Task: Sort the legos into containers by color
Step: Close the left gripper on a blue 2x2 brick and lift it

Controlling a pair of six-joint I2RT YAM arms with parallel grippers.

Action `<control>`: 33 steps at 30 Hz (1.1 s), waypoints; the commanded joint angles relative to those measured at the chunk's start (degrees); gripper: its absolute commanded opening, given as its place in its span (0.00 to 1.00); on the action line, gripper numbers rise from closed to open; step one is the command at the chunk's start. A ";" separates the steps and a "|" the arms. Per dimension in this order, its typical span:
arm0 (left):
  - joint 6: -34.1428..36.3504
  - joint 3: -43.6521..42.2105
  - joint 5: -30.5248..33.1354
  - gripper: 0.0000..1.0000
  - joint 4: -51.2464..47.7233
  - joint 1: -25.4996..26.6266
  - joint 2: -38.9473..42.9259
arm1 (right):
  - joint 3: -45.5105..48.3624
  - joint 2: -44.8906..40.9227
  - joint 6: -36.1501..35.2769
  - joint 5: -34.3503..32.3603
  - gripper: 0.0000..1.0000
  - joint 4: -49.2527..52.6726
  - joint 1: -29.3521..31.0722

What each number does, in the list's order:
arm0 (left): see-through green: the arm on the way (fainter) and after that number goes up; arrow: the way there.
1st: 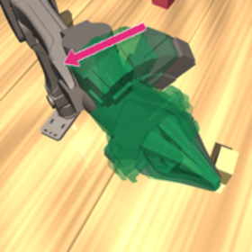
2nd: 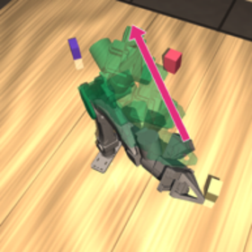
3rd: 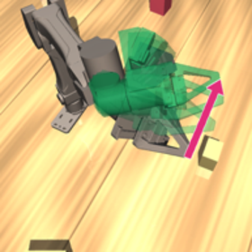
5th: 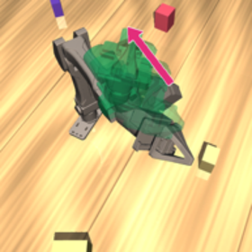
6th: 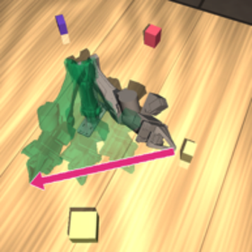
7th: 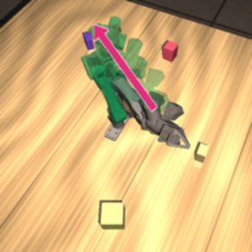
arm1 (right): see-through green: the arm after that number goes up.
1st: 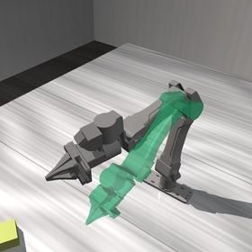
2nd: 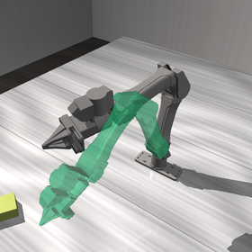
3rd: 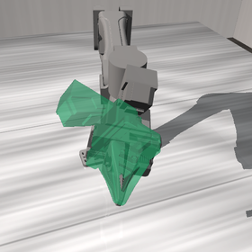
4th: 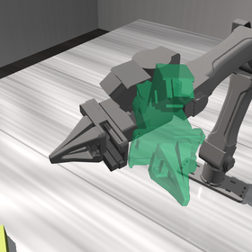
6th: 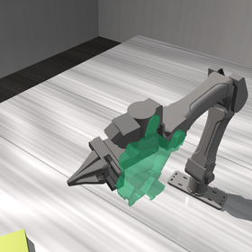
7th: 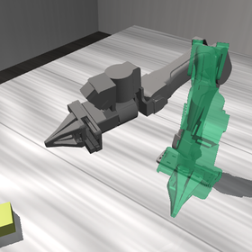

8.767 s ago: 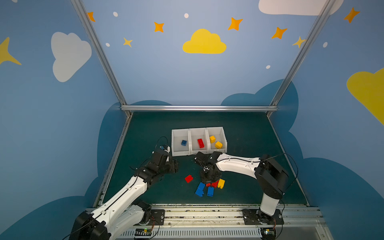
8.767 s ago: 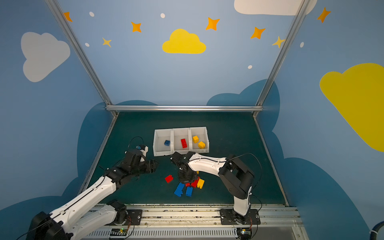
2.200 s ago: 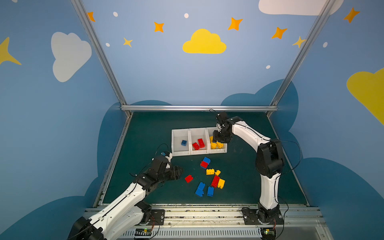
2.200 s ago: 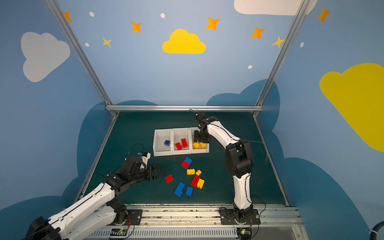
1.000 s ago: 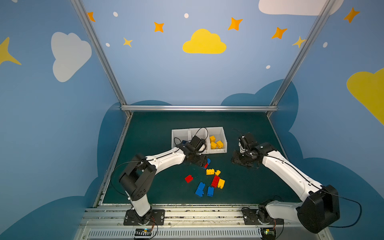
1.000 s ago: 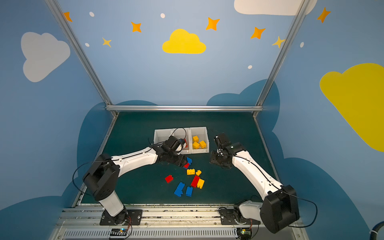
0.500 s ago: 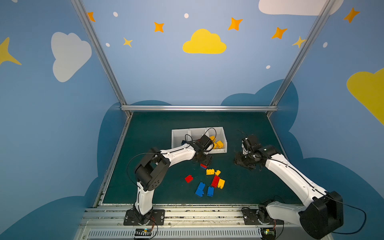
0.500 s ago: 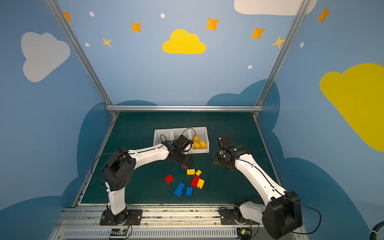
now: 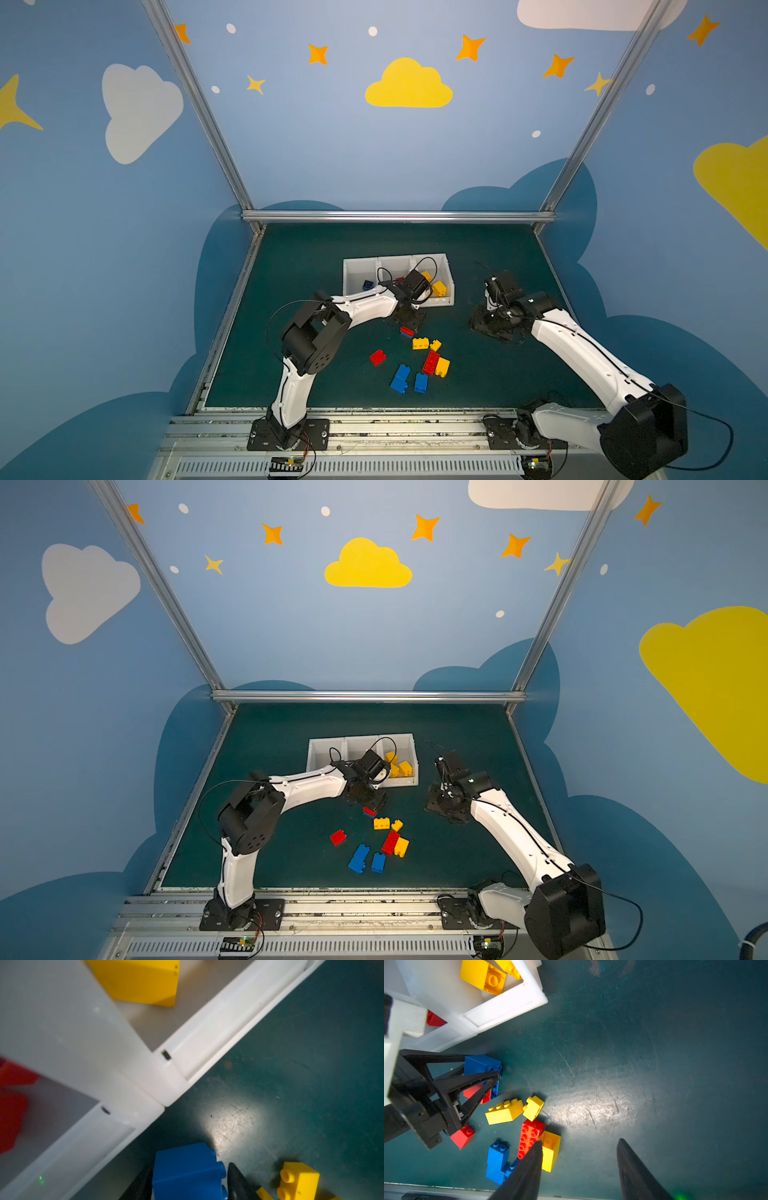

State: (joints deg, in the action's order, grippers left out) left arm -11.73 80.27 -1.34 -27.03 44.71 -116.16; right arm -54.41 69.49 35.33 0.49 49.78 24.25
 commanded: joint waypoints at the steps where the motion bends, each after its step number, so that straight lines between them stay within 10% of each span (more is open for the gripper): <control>1: 0.78 0.94 -0.24 0.53 -1.00 0.29 -0.29 | 0.54 -1.11 0.33 -0.32 0.57 0.95 -0.28; 33: 0.52 -4.20 0.39 0.40 -0.63 0.66 13.01 | 0.89 -4.14 1.15 -0.67 0.55 1.72 -0.70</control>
State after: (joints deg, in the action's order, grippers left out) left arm -11.35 76.53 -1.72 -26.30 45.23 -106.45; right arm -53.98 66.72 36.05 0.49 50.13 23.70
